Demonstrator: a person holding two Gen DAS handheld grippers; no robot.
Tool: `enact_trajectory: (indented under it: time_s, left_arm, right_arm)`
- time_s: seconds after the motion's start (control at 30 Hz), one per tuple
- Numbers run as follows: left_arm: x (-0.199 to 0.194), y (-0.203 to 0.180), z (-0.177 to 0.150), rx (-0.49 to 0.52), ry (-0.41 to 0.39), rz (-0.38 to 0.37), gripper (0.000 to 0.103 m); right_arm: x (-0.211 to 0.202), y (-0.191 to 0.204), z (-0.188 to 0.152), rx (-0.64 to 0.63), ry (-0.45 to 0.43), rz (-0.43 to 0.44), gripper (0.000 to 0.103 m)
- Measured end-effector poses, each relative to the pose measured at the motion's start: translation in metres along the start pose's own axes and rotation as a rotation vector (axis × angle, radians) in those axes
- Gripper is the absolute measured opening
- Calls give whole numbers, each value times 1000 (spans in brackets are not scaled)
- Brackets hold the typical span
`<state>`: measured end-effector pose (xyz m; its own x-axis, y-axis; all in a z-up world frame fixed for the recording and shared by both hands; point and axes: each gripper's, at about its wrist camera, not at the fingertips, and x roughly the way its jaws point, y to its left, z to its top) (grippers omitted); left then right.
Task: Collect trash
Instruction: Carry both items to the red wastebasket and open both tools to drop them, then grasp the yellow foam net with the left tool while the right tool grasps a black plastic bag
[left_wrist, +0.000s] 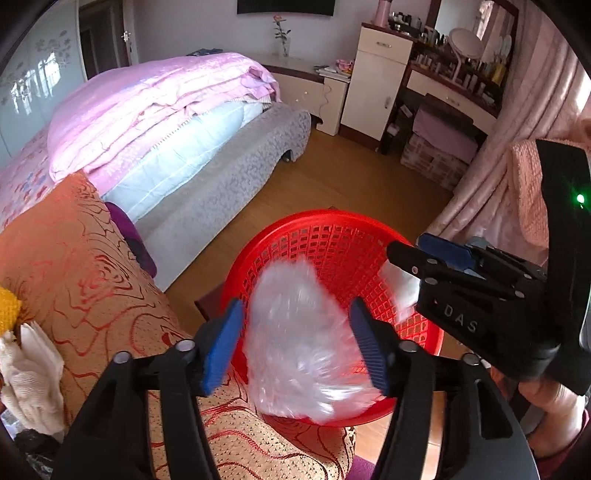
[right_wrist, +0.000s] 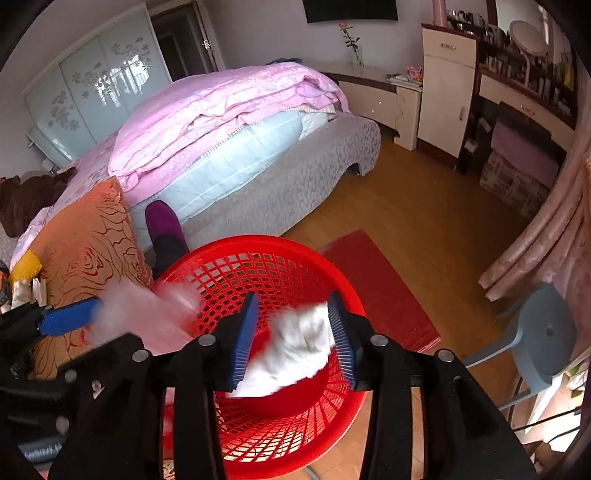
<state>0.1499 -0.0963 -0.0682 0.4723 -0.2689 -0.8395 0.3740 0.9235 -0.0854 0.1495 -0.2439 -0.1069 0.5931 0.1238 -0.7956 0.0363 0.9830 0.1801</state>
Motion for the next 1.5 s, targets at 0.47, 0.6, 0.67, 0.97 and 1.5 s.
enact_trajectory:
  time_s: [0.47,0.6,0.67,0.97,1.5]
  left_arm:
    - [-47,22,-14,-25,-97,12,70]
    - [-75,41,-27,-59,-142,38,71]
    - [-87,53,-37,-77,-157,56,72]
    - [-136,118,-82,-187,-200,189,74]
    - [-187,230,-168,-332,-184,328,76]
  right_arm:
    - [-37,17,3,-1,-97,-13,57]
    - [-59,40,-1,-49,-151,0,66]
    - [-70,53,-5,-75,-179,19,71]
    - [-106,123,-21,-205,-230,145,78]
    - [-119,210,-51,-370,-184,290,78]
